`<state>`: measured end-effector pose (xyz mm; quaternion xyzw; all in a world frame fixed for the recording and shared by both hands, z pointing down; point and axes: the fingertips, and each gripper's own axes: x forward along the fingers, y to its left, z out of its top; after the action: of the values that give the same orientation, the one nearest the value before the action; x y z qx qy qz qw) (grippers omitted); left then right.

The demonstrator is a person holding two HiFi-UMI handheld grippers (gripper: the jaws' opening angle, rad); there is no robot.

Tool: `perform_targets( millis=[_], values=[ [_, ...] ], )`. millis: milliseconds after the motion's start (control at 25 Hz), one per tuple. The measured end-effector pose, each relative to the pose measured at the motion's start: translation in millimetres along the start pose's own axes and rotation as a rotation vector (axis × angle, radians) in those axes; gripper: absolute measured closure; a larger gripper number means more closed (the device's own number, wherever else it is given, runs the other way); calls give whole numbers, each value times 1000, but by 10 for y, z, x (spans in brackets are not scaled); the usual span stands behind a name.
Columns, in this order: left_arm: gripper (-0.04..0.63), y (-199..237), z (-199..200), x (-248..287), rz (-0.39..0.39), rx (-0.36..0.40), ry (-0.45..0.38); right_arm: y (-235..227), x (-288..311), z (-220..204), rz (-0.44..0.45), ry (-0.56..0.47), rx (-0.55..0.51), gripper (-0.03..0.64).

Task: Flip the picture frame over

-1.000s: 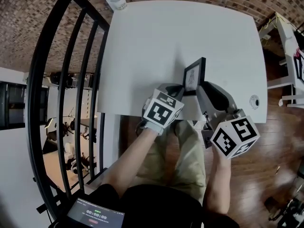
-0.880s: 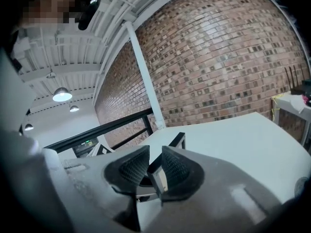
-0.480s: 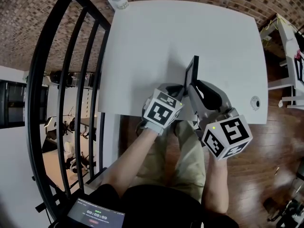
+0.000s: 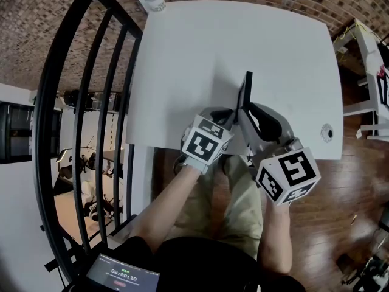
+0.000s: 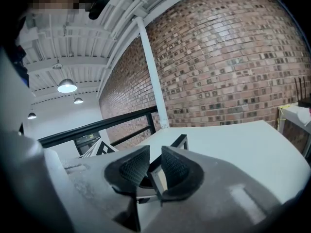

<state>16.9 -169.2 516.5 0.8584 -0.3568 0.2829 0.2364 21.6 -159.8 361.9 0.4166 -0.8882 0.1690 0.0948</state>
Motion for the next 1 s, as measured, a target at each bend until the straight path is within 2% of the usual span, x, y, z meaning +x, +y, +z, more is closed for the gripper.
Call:
perform_targets(
  millis=[160, 360, 440, 520, 640, 760, 1000],
  values=[
    [583, 18, 101, -114, -4, -39, -38, -3, -2, 5, 3, -3, 4, 553],
    [583, 137, 485, -399, 9, -77, -161, -2, 3, 1, 10, -9, 10, 553],
    [580, 156, 695, -539, -9, -103, -230, -4, 5, -3, 16, -11, 11, 553],
    [549, 117, 913, -667, -46, -119, -296, -12, 2, -7, 26, -15, 19, 554],
    [527, 29, 1170, -796, -91, -117, -359, -12, 1, -10, 38, -20, 28, 554],
    [514, -21, 1302, -825, -117, -115, -384, 8, 12, -9, 48, -19, 17, 552],
    [511, -100, 1279, -750, -163, -143, -367, 11, 5, -5, 64, -24, 12, 557]
  ],
)
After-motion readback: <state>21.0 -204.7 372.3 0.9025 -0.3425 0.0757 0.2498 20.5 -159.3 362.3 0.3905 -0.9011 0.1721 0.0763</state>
